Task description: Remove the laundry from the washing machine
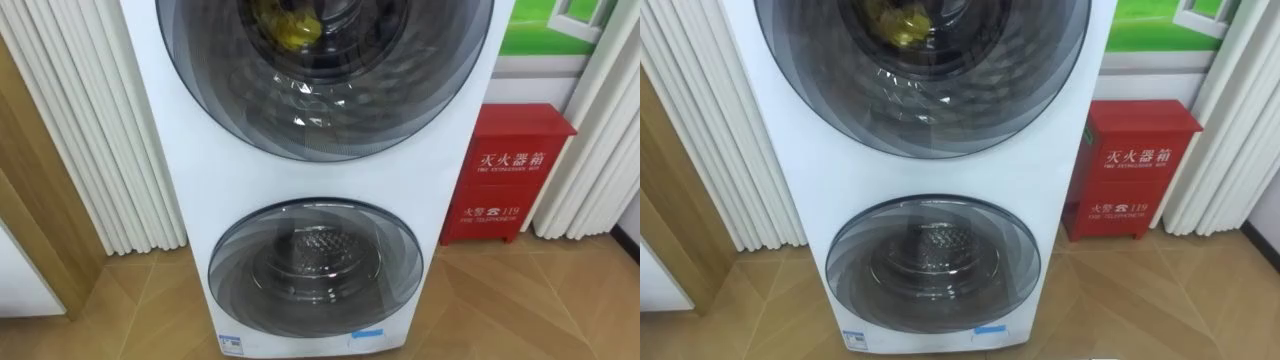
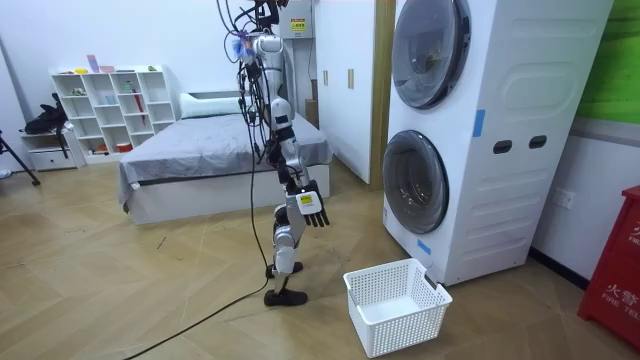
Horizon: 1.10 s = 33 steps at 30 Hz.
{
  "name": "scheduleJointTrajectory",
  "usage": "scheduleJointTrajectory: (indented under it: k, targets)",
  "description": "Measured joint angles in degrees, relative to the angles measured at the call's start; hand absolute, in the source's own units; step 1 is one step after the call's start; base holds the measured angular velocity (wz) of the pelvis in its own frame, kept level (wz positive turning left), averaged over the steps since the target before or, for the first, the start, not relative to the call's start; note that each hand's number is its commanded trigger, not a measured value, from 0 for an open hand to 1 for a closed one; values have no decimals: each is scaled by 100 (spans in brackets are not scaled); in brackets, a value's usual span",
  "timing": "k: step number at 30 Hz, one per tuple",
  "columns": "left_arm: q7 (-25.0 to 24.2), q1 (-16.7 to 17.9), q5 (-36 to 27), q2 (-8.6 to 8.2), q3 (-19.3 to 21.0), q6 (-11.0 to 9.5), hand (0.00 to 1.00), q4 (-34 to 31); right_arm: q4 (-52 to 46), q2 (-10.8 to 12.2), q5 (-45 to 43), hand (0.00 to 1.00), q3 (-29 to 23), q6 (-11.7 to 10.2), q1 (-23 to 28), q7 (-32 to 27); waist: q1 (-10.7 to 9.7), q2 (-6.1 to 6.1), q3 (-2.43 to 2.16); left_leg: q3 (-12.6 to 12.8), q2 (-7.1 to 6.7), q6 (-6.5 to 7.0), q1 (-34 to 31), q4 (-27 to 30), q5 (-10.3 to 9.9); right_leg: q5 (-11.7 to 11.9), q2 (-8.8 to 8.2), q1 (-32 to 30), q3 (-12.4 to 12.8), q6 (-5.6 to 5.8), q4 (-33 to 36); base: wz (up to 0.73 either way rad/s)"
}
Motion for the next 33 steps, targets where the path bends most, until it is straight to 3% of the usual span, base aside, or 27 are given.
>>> scheduleJointTrajectory:
  k: [17,19,21,22,24,26,30,33]
  targets:
    - [-55,-31,7,11,158,28,0,62,86,9,-190,0,37,6,-92,57,6,-42,11,-9,-1,0,-11,16,0,0,-1,9,-28,0,2,0]
    - [-172,0,-2,13,82,99,0,51,80,8,-195,0,40,57,-137,36,8,-44,-5,-18,-5,1,-8,16,1,0,-3,44,-31,0,4,0]
    - [-295,12,-7,20,40,113,0,51,78,8,-196,0,43,101,-151,-10,6,-64,11,-30,-5,1,37,29,1,0,-4,102,-23,0,-2,5]
    - [-356,17,-7,29,-9,114,0,38,-15,-2,-246,0,39,163,-171,-83,15,-122,-7,-36,-5,1,58,33,1,0,-6,98,-31,0,5,4]
    - [-439,-37,9,49,15,112,0,23,-691,-67,-523,0,27,331,-179,-217,15,-113,5,-44,-8,4,-3,56,-2,0,-10,78,-54,0,5,-2]
    - [-501,-129,29,57,149,105,0,40,-1224,-89,-599,0,-215,328,-400,-309,17,-150,43,-35,-9,5,-33,65,-2,0,-13,61,-50,-1,8,-2]
    - [-534,-205,11,101,219,93,0,23,-2319,-206,-467,0,-664,211,-1187,-514,27,-169,22,-30,-12,6,-60,130,1,3,-15,12,-47,-6,17,0]
    - [-562,-203,10,203,189,113,0,-25,-3315,-323,-499,0,-686,116,-1522,-777,127,-199,15,-41,-6,6,-103,166,3,6,-9,12,-73,-11,15,4]
